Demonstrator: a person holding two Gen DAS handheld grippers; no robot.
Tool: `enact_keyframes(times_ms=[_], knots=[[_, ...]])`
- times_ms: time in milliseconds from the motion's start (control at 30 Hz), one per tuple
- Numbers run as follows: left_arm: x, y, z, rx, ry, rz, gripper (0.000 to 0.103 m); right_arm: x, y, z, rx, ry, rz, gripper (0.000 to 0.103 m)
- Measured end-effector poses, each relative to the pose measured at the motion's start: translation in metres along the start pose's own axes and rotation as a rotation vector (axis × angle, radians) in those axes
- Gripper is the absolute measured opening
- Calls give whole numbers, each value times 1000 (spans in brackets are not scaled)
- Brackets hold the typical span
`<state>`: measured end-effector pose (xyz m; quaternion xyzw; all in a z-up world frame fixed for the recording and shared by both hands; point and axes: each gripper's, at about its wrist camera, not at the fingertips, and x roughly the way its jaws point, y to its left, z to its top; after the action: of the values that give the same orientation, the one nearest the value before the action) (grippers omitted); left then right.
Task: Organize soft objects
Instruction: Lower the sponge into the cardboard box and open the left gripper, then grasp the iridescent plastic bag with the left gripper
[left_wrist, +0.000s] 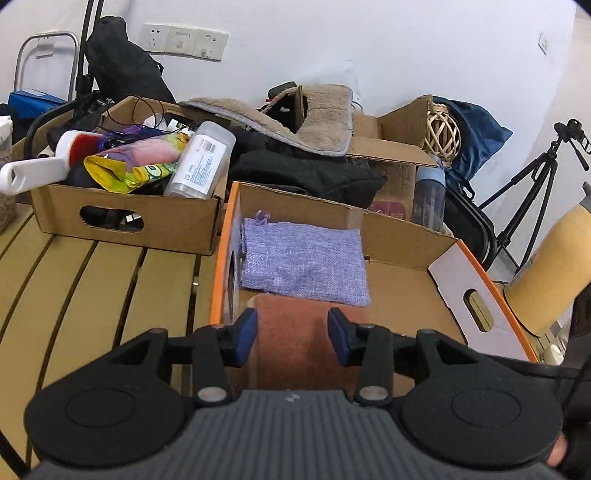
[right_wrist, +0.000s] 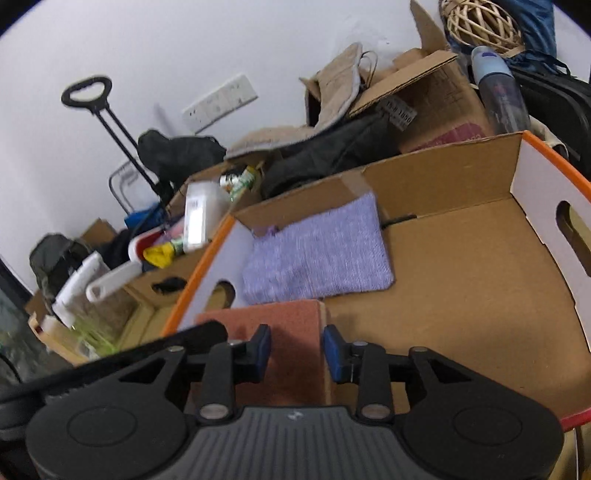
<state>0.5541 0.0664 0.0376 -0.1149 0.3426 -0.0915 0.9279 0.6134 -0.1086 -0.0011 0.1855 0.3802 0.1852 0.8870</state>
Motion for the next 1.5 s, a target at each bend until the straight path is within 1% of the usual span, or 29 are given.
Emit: enact_keyframes(times_ms=[33,67,100,167,300,333,400,433,500,567,633,733,767,800,867,967,1000,1067,1133,1200,1267,1333,1367,1433,1500], knots=[[-4,-1,0,3,-1,1,43,0,0,0,-1,10,-4,31],[-10,-4,0,8,-6,2,45,-3,1,0,3,13,-1,31],[-17,-5,0,12,-14,0,48,-8,1,1,5,6,8,31],[-35,-11,1,27,-32,4,51,-26,5,2,-4,-21,13,31],[-82,-26,-6,68,-88,8,58,-85,14,4,-74,-100,2,34],[-99,-31,-10,82,-115,14,60,-101,15,2,-91,-122,0,35],[-130,-37,-21,110,-169,26,70,-141,17,-3,-118,-167,-8,39],[-145,-40,-26,119,-193,33,71,-160,17,-6,-135,-187,-11,41],[-180,-46,-43,140,-247,45,74,-202,18,-16,-175,-226,-29,48],[-211,-50,-62,149,-298,57,77,-240,19,-30,-222,-256,-47,52],[-238,-54,-85,168,-336,72,79,-280,19,-49,-265,-289,-72,56],[-277,-63,-124,199,-395,92,85,-329,17,-82,-326,-328,-96,62],[-290,-65,-138,211,-418,97,87,-344,16,-95,-354,-344,-105,68],[-301,-67,-150,216,-437,102,89,-355,14,-109,-376,-355,-120,70],[-321,-69,-177,222,-470,107,93,-374,13,-135,-410,-363,-164,70],[-345,-71,-215,217,-497,134,94,-395,13,-176,-440,-377,-211,71],[-353,-71,-228,216,-513,146,98,-403,14,-191,-456,-384,-214,75],[-366,-70,-251,203,-530,173,99,-414,17,-220,-477,-406,-212,81],[-374,-67,-270,195,-517,184,100,-419,20,-247,-499,-393,-212,81],[-379,-66,-284,182,-485,169,100,-420,23,-271,-510,-368,-223,81],[-379,-67,-294,202,-457,154,102,-423,24,-293,-475,-360,-230,81],[-378,-71,-299,232,-449,165,102,-425,21,-309,-460,-352,-210,81],[-378,-72,-299,238,-449,163,102,-425,20,-312,-459,-345,-206,81],[-378,-74,-299,236,-457,152,102,-427,18,-311,-456,-340,-225,81],[-377,-76,-300,226,-460,148,102,-428,16,-308,-438,-363,-248,81]])
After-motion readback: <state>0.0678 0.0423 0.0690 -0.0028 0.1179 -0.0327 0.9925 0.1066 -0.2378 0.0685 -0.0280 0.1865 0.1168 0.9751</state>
